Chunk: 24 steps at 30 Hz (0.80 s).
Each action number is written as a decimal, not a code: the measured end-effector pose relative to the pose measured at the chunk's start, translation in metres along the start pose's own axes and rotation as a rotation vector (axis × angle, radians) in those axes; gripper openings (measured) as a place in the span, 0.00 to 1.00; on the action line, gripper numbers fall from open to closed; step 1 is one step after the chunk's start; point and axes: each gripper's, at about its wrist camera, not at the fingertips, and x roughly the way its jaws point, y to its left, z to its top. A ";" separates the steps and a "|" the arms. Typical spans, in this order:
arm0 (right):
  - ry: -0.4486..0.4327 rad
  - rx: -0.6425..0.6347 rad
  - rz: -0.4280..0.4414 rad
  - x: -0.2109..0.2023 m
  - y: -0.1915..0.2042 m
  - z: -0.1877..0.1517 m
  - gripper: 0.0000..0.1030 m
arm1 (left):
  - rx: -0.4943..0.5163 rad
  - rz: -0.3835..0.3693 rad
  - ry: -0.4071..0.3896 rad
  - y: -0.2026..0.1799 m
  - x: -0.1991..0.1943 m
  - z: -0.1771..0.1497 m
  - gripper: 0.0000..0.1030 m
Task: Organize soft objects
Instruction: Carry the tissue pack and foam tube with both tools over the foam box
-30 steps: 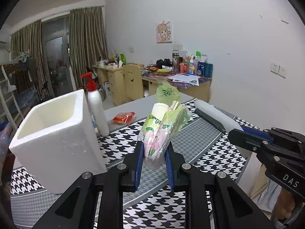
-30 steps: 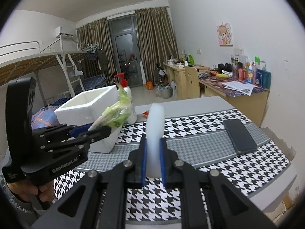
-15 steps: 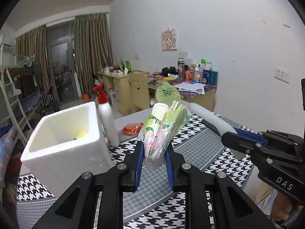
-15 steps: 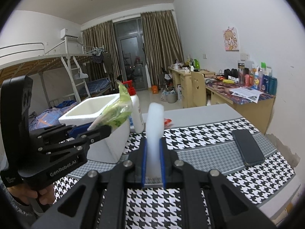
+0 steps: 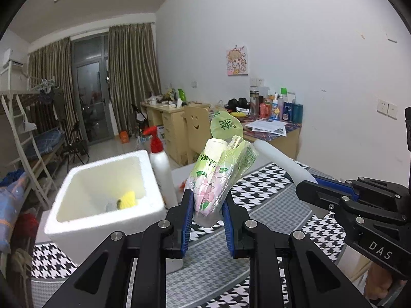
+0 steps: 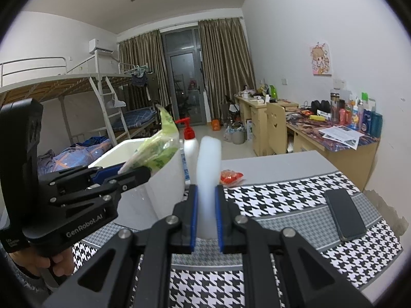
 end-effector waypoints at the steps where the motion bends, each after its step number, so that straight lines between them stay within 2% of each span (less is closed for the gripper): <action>1: -0.002 0.001 0.000 0.001 0.001 0.001 0.15 | 0.001 0.005 -0.005 0.002 -0.001 0.001 0.23; 15: -0.026 -0.037 0.011 0.021 0.025 0.019 0.15 | -0.019 0.076 -0.033 0.028 -0.002 0.010 0.23; 24: -0.019 -0.067 0.049 0.034 0.039 0.029 0.15 | -0.064 0.147 -0.049 0.050 -0.003 0.013 0.23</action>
